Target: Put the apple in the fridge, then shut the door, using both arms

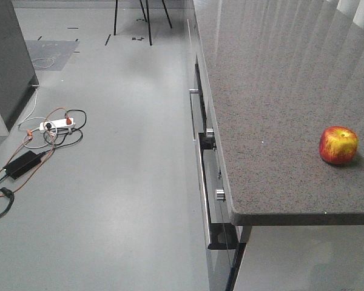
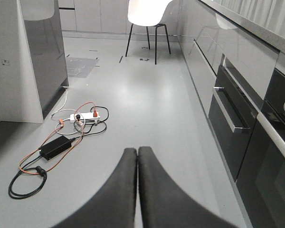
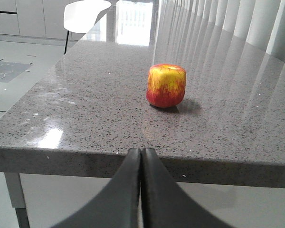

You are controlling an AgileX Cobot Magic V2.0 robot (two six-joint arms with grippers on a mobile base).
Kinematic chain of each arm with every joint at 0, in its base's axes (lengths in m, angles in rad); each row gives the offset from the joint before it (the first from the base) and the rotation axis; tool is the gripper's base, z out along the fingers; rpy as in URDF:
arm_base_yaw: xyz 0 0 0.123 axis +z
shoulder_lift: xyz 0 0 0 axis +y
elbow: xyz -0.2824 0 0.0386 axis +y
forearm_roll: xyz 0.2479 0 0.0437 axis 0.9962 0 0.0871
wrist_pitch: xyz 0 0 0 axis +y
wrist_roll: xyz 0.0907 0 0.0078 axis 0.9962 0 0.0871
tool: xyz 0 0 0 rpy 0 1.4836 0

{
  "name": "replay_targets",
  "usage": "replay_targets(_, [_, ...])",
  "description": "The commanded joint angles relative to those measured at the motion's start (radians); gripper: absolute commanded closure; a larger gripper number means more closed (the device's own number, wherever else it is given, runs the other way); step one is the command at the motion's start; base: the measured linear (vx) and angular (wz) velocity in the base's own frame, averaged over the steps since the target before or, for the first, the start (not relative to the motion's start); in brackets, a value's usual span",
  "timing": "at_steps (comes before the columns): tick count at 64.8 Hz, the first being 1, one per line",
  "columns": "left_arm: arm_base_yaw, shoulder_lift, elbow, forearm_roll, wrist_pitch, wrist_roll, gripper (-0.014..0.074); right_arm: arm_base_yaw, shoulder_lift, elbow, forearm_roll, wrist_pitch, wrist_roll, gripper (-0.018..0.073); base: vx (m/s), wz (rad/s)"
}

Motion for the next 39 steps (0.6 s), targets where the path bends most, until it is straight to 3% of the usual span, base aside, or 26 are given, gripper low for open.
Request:
replay_targets(1, [-0.002, -0.013, 0.021, -0.004, -0.078, -0.006, 0.0602, -0.005, -0.012, 0.008, -0.003, -0.07, 0.002, 0.0568, 0.0, 0.0])
replay_targets(26, [-0.002, -0.013, 0.021, -0.004, -0.078, -0.006, 0.0602, -0.005, -0.012, 0.008, -0.003, -0.068, 0.002, 0.0568, 0.0, 0.0])
replay_targets(39, [-0.002, -0.013, 0.021, -0.004, -0.078, -0.006, 0.0602, -0.005, -0.012, 0.008, 0.024, -0.131, 0.012, 0.0568, 0.0, 0.0])
